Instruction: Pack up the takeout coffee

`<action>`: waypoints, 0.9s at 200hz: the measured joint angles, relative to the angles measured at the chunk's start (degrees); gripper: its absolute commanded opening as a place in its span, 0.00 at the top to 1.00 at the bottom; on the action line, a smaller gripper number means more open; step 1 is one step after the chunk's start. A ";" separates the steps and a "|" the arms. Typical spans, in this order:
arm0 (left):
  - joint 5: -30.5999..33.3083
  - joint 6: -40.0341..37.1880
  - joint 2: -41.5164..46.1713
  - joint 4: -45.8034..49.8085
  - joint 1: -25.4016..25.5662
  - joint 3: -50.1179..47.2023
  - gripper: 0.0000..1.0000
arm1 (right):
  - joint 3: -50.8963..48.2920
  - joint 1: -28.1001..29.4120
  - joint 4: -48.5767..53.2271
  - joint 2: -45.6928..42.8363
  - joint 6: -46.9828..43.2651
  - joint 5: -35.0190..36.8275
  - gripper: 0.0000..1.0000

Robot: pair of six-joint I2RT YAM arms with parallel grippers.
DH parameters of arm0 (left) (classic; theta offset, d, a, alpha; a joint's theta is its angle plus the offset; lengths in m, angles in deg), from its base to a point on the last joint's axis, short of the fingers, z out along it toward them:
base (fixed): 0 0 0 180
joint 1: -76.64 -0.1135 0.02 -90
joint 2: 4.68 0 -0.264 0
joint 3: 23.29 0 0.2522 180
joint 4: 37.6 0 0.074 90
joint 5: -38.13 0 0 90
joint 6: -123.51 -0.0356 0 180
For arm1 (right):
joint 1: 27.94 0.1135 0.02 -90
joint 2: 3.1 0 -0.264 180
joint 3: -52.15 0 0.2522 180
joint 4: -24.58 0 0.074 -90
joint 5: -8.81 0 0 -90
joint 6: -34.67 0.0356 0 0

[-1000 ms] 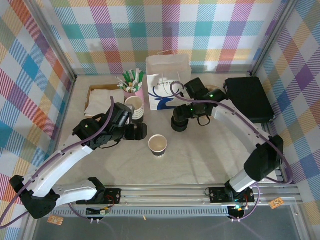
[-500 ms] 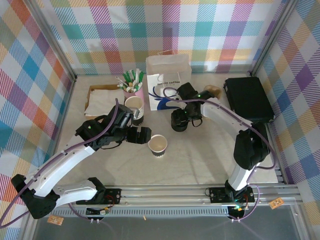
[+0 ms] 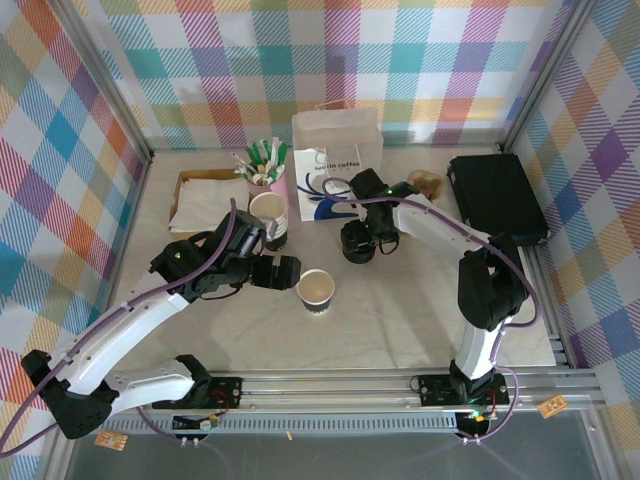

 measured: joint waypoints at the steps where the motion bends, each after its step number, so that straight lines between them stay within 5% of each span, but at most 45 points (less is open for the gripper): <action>1: 0.00 0.00 0.02 0.02 0.00 0.00 0.00 | 0.00 0.00 0.00 0.07 0.00 0.00 0.21; 180: 0.44 0.00 0.04 0.37 0.00 -0.02 0.00 | 3.43 0.00 0.04 3.48 -0.26 1.05 0.16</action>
